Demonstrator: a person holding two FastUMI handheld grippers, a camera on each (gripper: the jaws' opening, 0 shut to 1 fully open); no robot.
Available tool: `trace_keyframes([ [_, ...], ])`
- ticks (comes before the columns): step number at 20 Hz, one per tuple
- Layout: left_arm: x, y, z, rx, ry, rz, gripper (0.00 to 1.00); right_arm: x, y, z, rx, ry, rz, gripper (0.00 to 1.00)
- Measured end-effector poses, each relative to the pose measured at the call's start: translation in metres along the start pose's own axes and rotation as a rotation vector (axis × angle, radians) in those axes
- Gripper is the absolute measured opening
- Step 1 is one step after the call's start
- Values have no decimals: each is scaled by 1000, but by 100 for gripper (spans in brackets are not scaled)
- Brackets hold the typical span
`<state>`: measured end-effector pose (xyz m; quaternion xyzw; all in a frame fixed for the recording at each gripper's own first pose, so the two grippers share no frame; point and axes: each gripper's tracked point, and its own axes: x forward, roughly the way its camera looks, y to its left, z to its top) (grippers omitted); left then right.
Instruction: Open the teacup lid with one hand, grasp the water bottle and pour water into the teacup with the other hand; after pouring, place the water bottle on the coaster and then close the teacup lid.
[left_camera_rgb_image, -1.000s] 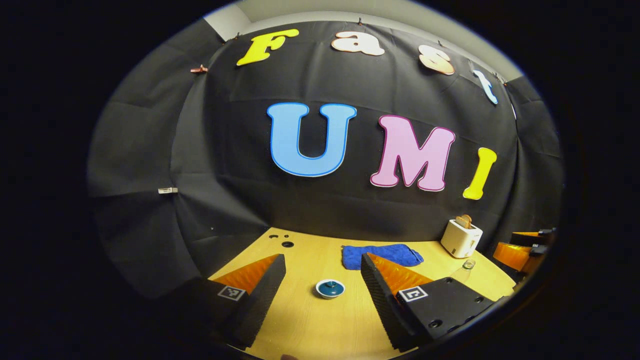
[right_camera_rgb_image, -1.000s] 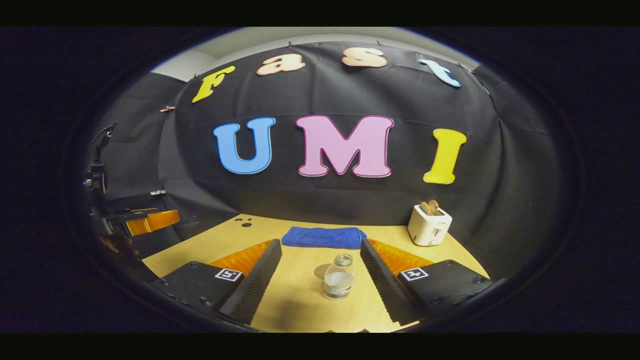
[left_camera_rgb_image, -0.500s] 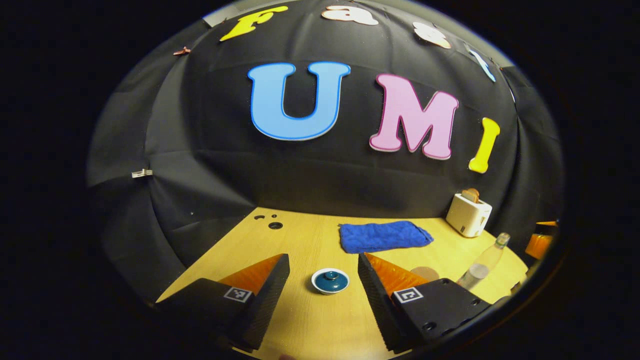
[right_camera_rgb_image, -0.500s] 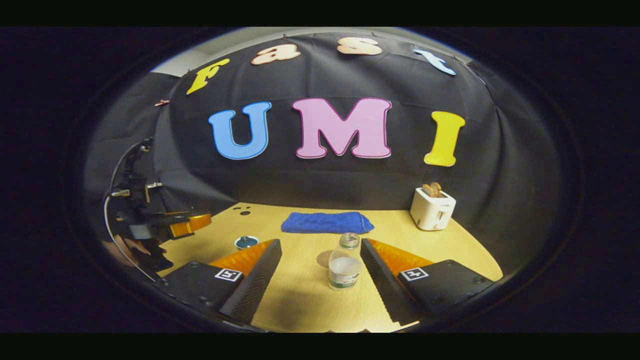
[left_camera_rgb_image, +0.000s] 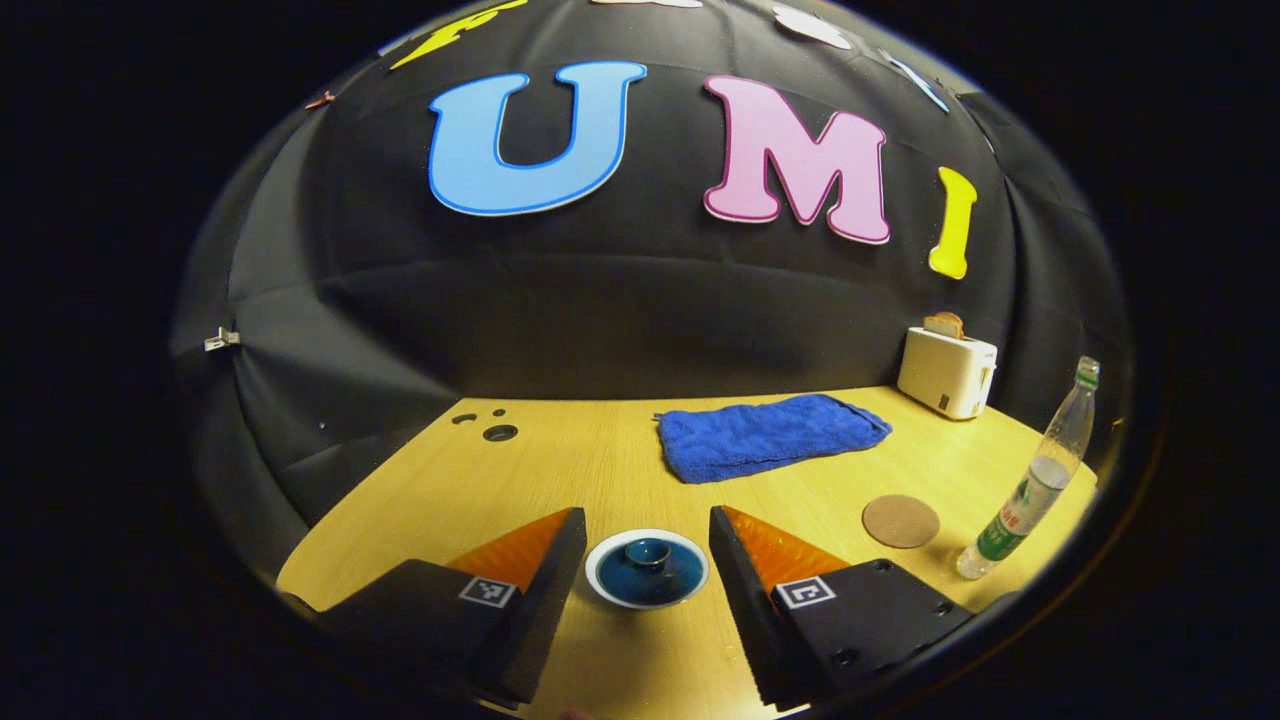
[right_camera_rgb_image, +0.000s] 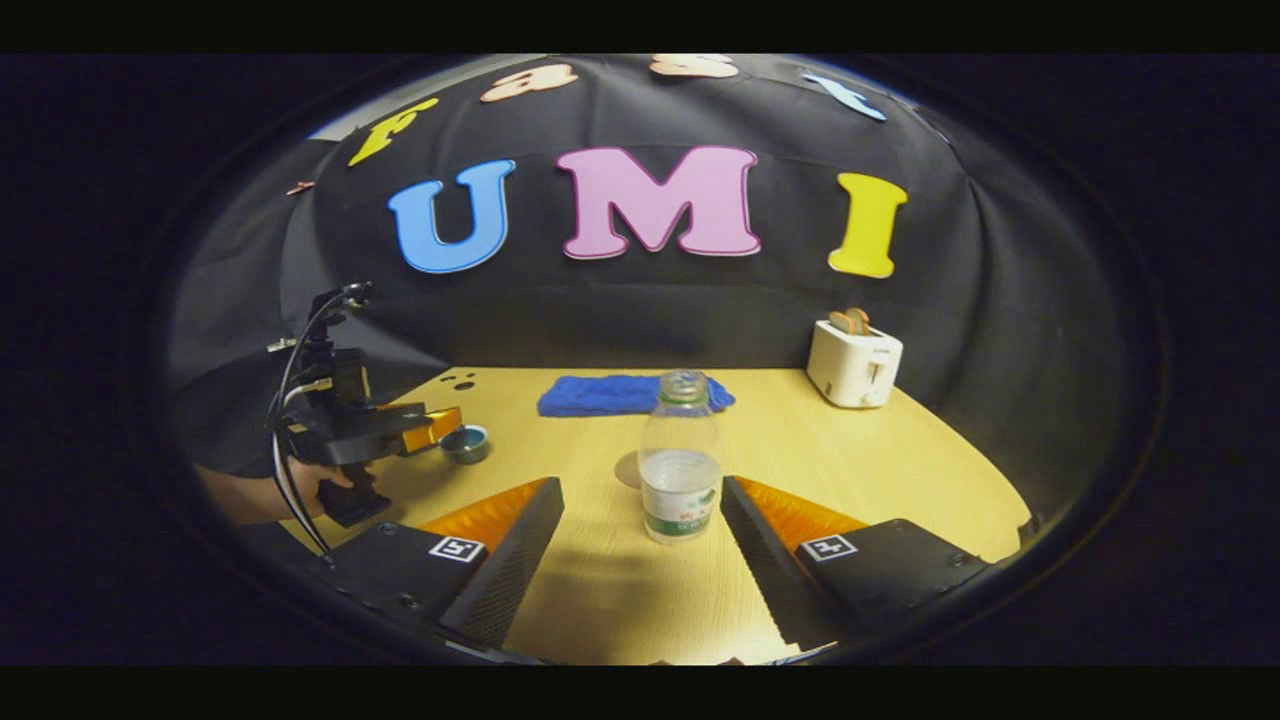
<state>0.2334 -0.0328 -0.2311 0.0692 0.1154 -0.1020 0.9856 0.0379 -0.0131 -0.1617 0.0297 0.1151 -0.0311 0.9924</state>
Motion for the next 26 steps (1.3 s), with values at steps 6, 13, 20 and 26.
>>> trace_keyframes([
  [6, 28, -5, -29, -19, 65, -36, 70, 11, -2, -24, 11, 37, -14, 99],
  [13, 35, -6, -32, 13, 72, -45, 50, 34, 12, -22, -19, 10, 33, 99],
  [20, 39, -4, -29, 56, 67, -47, 27, 51, -2, -30, -33, -2, 16, 99],
  [26, 30, -7, -2, 76, 8, -38, 24, 70, -12, -29, -6, -26, 2, 99],
])
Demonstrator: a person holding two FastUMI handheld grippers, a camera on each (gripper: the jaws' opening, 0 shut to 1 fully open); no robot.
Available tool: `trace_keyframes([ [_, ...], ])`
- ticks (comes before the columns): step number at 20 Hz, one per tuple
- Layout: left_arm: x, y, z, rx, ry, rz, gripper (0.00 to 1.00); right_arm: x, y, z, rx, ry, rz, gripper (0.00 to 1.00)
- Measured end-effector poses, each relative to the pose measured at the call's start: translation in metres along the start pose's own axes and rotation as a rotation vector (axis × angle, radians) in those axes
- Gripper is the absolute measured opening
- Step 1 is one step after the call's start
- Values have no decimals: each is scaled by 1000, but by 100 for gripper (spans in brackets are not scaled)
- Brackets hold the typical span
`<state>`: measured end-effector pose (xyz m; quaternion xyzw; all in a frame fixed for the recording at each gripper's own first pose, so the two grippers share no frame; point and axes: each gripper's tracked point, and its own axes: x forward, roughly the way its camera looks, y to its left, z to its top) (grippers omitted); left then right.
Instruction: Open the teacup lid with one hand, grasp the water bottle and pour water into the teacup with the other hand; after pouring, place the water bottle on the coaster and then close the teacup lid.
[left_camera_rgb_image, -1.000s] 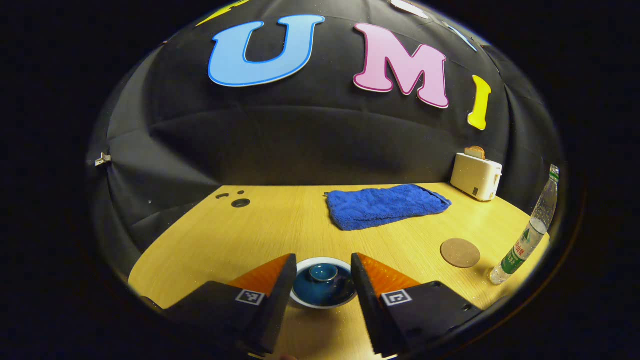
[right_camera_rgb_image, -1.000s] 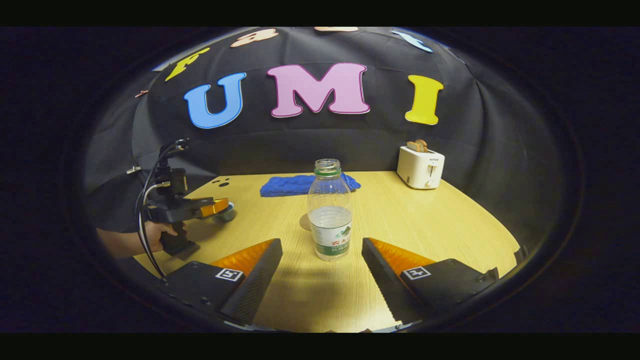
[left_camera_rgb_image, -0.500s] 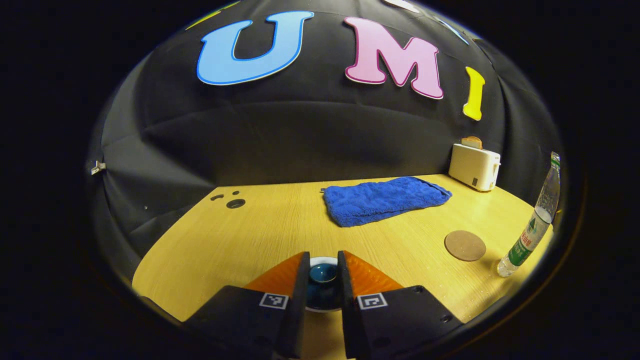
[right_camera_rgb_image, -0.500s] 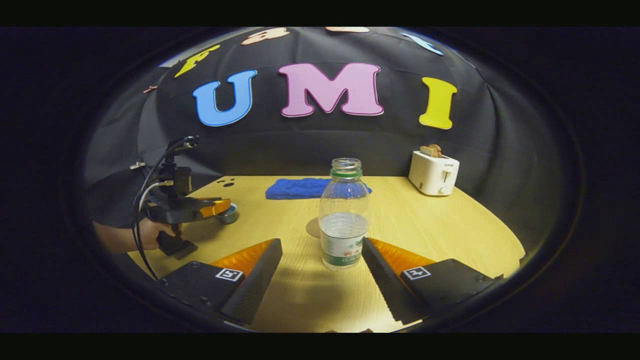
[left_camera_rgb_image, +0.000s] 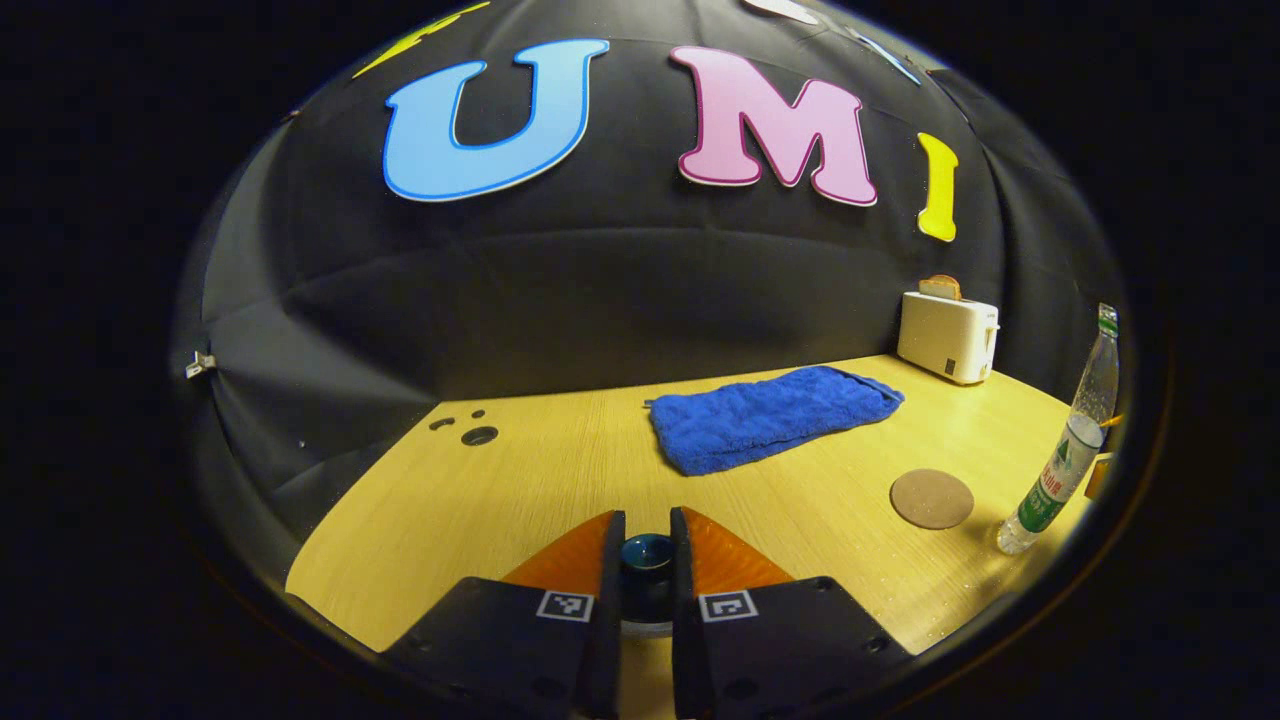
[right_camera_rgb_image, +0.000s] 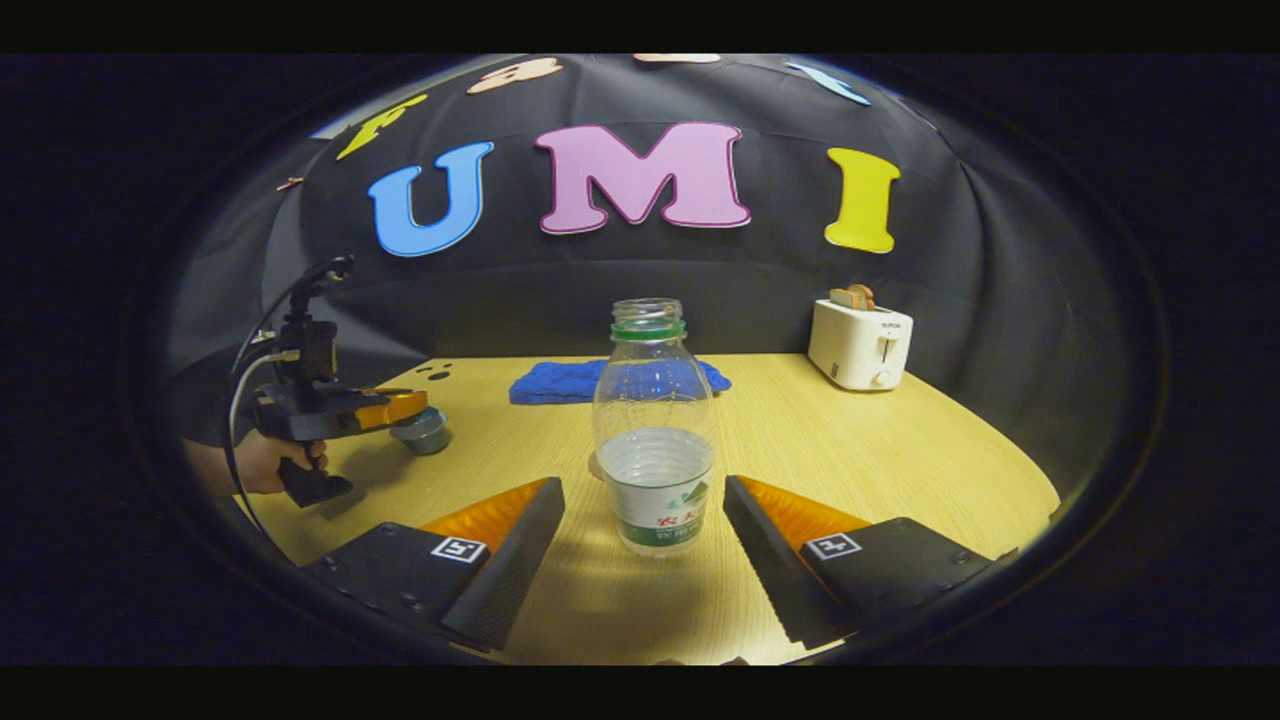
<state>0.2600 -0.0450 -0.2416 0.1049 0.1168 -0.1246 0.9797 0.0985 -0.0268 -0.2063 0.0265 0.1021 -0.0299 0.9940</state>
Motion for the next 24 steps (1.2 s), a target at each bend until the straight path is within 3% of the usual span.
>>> trace_keyframes([
  [4, -22, -1, 20, -30, -40, 12, 24, 14, 1, 7, -9, -29, 17, 99],
  [5, -28, -1, 22, -33, -44, 16, 20, 18, 1, 7, -13, -36, 20, 99],
  [7, -39, 3, 24, -51, -44, 34, 24, 30, 1, 7, -14, -45, 36, 99],
  [8, -43, 3, 21, -63, -39, 41, 20, 36, 0, 7, -17, -52, 38, 99],
  [9, -47, 5, 19, -72, -31, 52, 24, 42, 0, 7, -22, -58, 37, 99],
  [11, -54, 10, 15, -93, -19, 75, 19, 56, -5, 4, -35, -62, 29, 99],
  [15, -67, 20, 9, -123, -12, 130, 24, 68, -1, 4, -45, -78, 62, 99],
  [16, -70, 21, 7, -127, -12, 141, 24, 69, -1, 6, -46, -86, 68, 96],
  [18, -78, 23, 4, -132, -10, 161, 20, 70, 5, 5, -34, -84, 109, 80],
  [19, -81, 23, 3, -135, -8, 168, 24, 70, 7, 4, -19, -84, 129, 80],
  [22, -91, 25, -3, -134, -4, 190, 20, 70, 10, 3, -16, -73, 154, 79],
  [24, -99, 27, -3, -136, -4, 202, 20, 74, 5, 0, -62, -61, 123, 77],
])
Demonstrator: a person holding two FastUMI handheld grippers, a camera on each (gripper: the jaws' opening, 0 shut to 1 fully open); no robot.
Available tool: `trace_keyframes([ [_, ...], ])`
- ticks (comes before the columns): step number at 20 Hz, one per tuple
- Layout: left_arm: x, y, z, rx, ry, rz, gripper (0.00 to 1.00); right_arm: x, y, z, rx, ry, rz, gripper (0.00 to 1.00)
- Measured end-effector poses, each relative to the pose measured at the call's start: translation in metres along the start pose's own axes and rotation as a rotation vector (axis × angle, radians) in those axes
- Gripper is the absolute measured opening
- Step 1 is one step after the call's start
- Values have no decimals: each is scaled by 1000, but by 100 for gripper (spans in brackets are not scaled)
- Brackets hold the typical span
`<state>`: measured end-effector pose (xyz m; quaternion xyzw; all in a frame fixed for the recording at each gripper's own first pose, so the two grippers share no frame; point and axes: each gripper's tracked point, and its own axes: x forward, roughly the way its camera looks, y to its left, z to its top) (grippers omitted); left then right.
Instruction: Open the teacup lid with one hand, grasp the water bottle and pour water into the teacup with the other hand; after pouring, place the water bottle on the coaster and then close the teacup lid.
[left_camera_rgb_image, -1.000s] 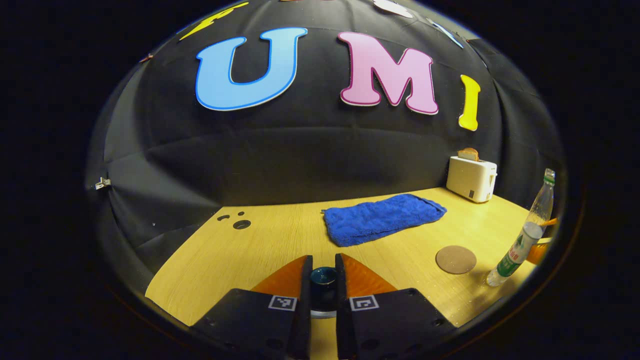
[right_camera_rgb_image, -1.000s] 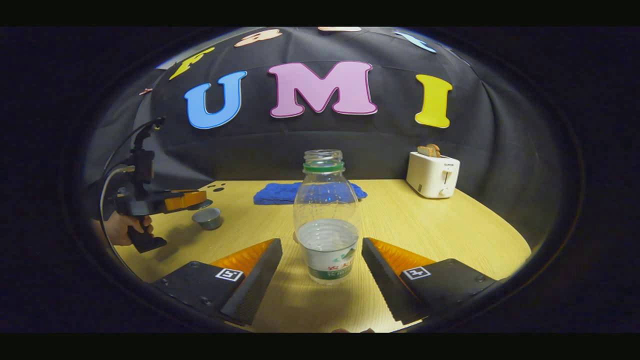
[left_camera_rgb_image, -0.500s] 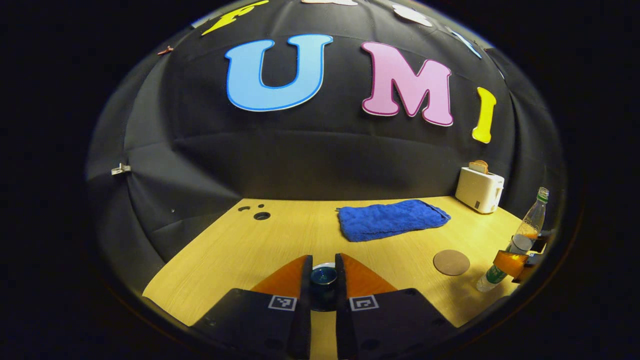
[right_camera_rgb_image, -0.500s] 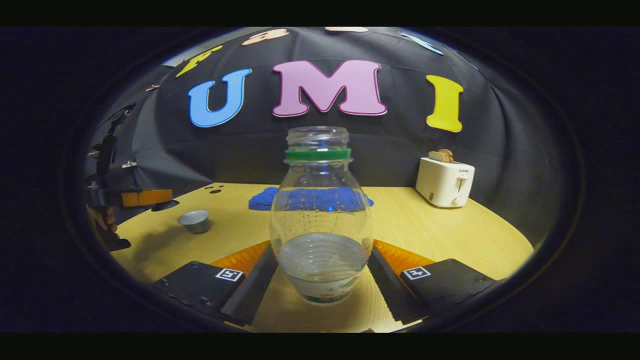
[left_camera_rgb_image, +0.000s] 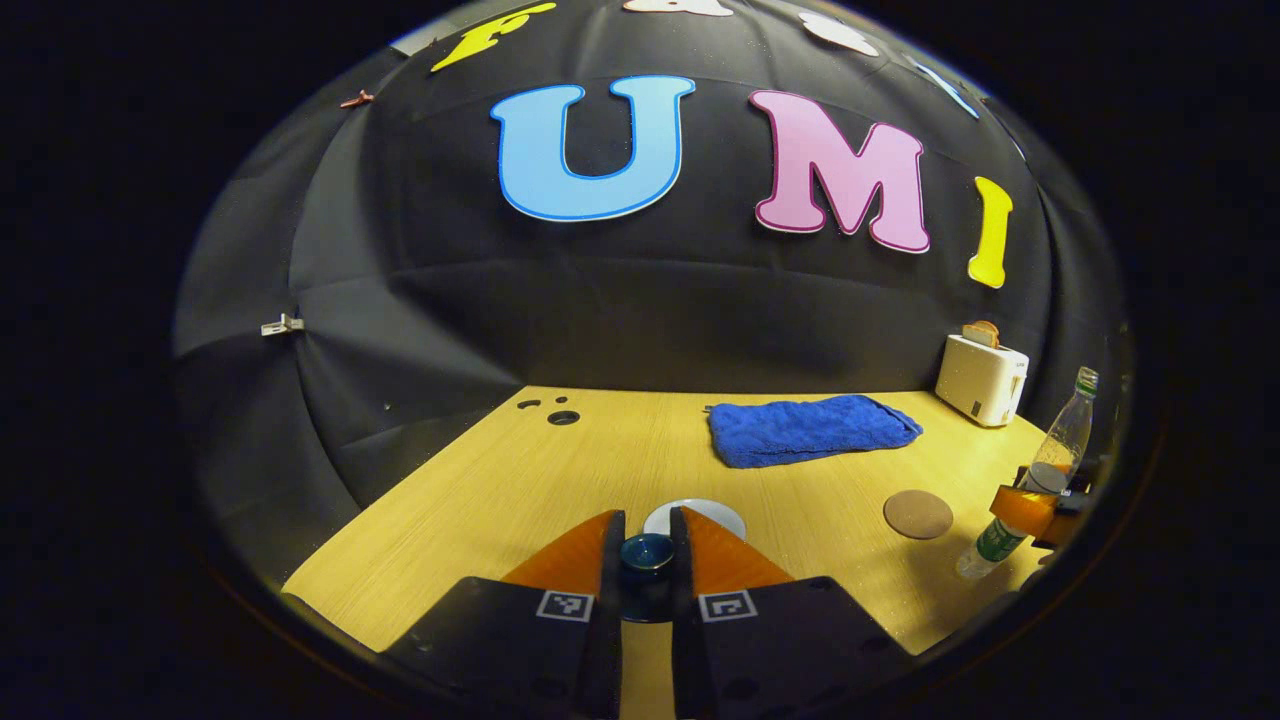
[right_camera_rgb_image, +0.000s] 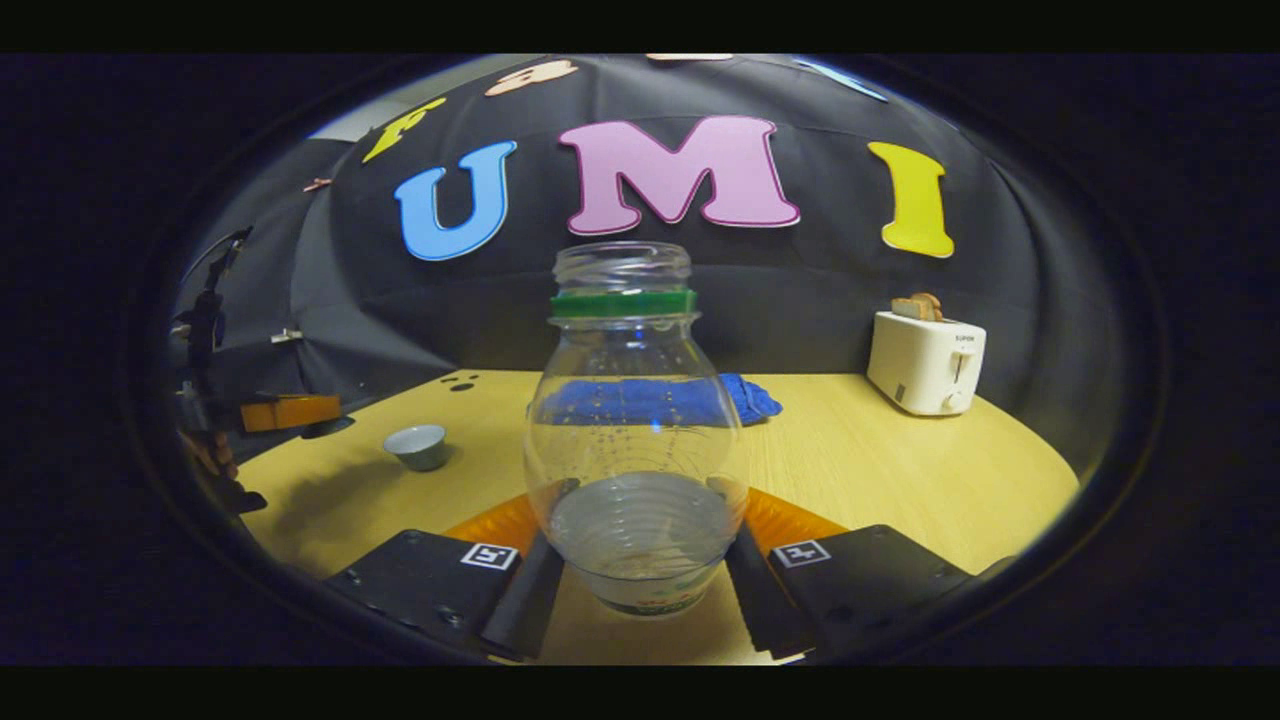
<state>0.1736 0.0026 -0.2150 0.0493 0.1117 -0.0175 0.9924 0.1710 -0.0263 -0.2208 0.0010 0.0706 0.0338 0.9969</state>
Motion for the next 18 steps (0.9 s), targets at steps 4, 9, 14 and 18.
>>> trace_keyframes([
  [4, -10, 1, 4, -4, -11, -7, 20, 3, 3, 7, -89, 26, 8, 72],
  [9, -21, 2, 17, -8, -31, -27, 24, 18, 2, 38, -273, -2, -26, 72],
  [14, -28, 7, 15, -32, -35, -57, 24, 48, 6, 55, -491, 0, -52, 72],
  [18, -27, 25, 12, -75, -43, -45, 24, 69, 25, 67, -749, -40, -66, 72],
])
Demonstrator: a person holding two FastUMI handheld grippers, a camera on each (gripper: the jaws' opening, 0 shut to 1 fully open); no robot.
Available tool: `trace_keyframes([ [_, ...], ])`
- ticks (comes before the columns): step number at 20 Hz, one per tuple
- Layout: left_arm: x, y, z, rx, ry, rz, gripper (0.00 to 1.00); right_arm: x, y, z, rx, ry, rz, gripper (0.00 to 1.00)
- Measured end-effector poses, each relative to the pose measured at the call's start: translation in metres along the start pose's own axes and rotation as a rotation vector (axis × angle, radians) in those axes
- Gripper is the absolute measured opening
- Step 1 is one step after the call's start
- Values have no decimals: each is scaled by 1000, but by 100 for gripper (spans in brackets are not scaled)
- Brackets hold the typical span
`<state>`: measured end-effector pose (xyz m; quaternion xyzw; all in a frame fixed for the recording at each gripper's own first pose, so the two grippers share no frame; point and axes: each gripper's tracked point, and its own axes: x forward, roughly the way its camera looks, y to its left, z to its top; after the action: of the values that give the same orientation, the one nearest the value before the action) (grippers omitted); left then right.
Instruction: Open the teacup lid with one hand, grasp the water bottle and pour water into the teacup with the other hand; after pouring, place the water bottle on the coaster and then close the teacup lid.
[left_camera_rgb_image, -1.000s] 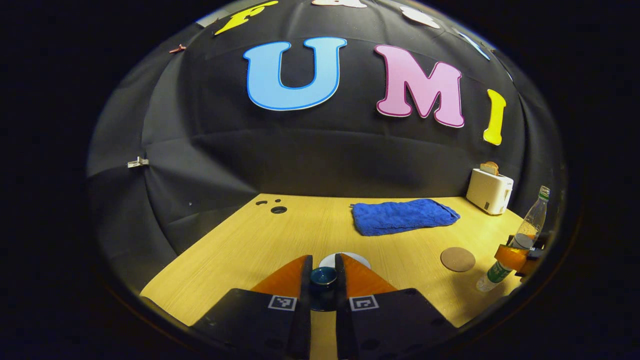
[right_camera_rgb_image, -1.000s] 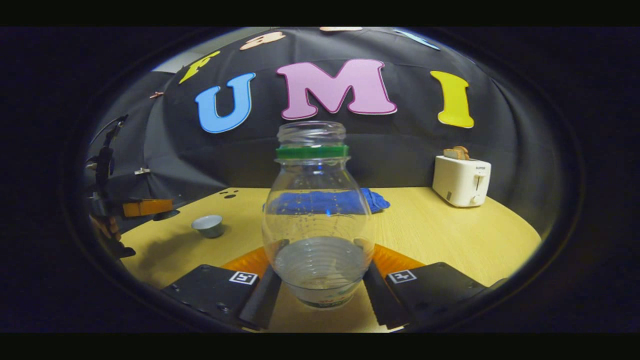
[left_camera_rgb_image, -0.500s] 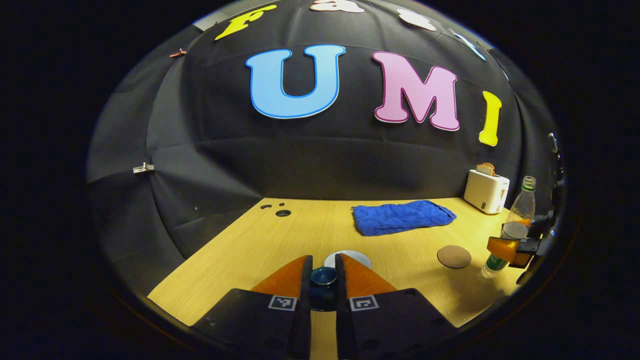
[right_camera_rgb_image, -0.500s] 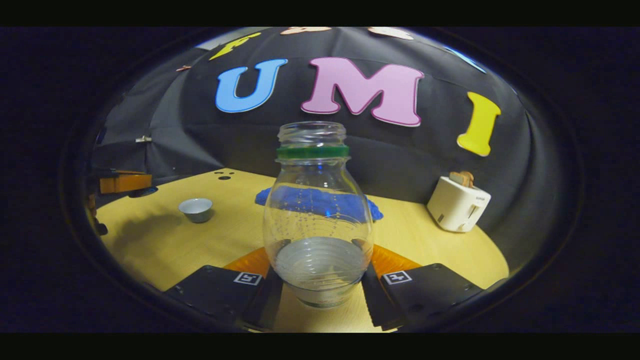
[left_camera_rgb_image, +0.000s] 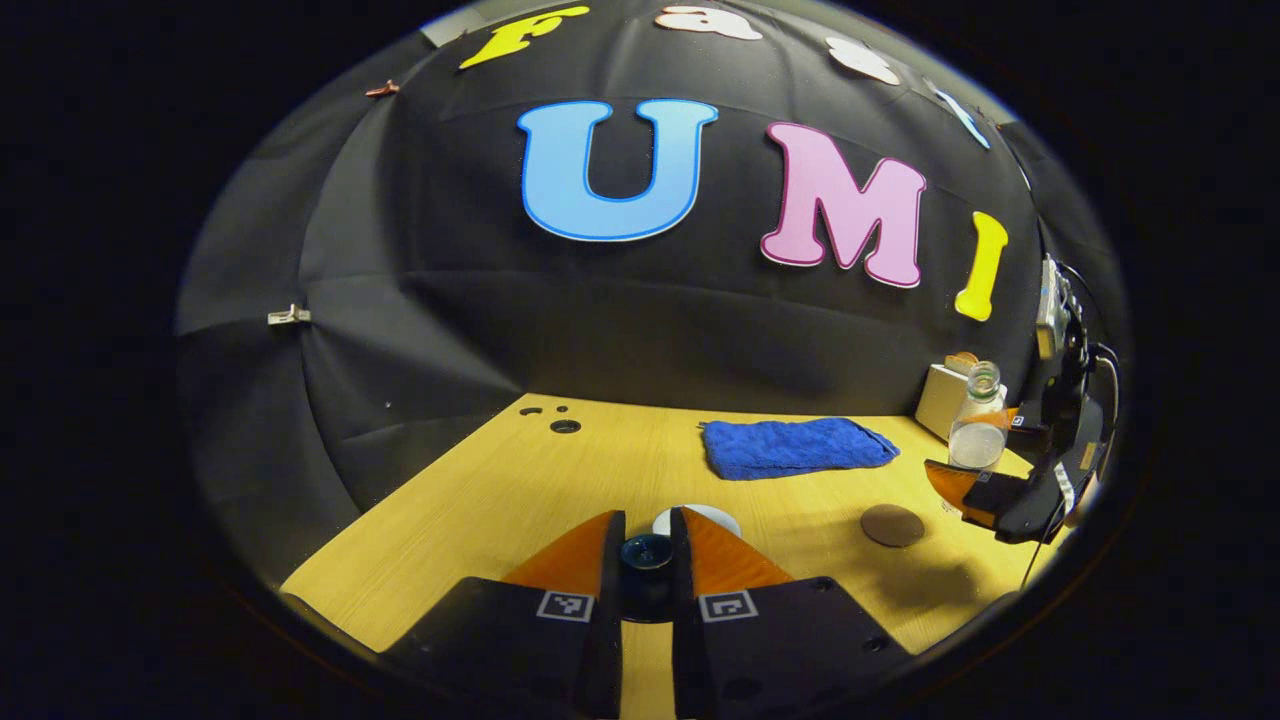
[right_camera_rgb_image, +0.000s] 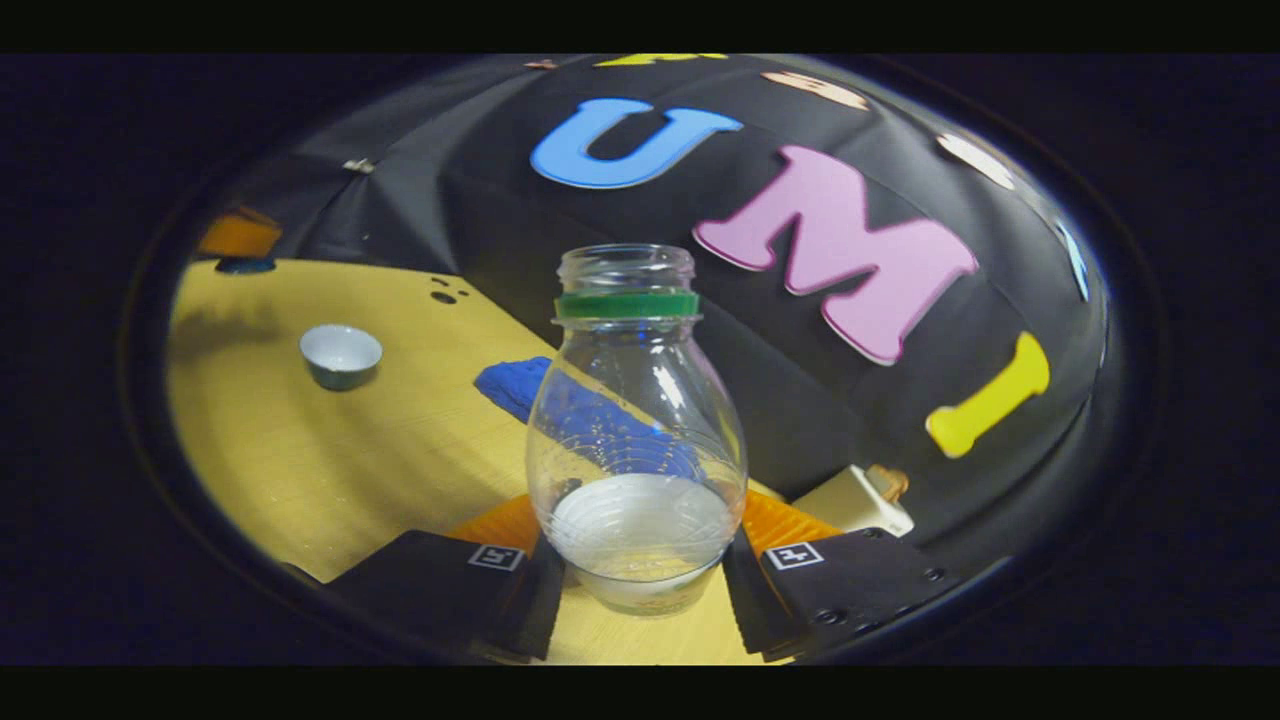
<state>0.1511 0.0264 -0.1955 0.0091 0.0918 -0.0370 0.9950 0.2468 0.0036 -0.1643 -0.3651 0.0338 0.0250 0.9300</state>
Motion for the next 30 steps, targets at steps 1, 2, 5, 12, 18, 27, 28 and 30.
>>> trace_keyframes([
  [1, 0, 6, -1, -10, 2, 3, 20, 3, 10, 6, -41, -11, 11, 72],
  [2, -1, 13, -4, -18, 5, 9, 20, 6, 19, 12, -74, -22, 25, 72],
  [5, -1, 33, -6, -36, 6, 21, 20, 24, 43, 31, -167, -56, 55, 72],
  [12, 6, 73, -13, -70, 17, 38, 24, 63, 76, 51, -344, -81, 85, 71],
  [18, 14, 94, -25, -73, 34, 48, 24, 89, 92, 55, -513, -100, 74, 72],
  [27, 21, 110, -34, -78, 55, 24, 24, 110, 126, 49, -699, -140, 114, 71],
  [28, 21, 110, -37, -81, 63, 23, 24, 113, 129, 48, -712, -142, 125, 71],
  [30, 21, 112, -43, -78, 78, 19, 24, 114, 130, 49, -746, -154, 131, 72],
])
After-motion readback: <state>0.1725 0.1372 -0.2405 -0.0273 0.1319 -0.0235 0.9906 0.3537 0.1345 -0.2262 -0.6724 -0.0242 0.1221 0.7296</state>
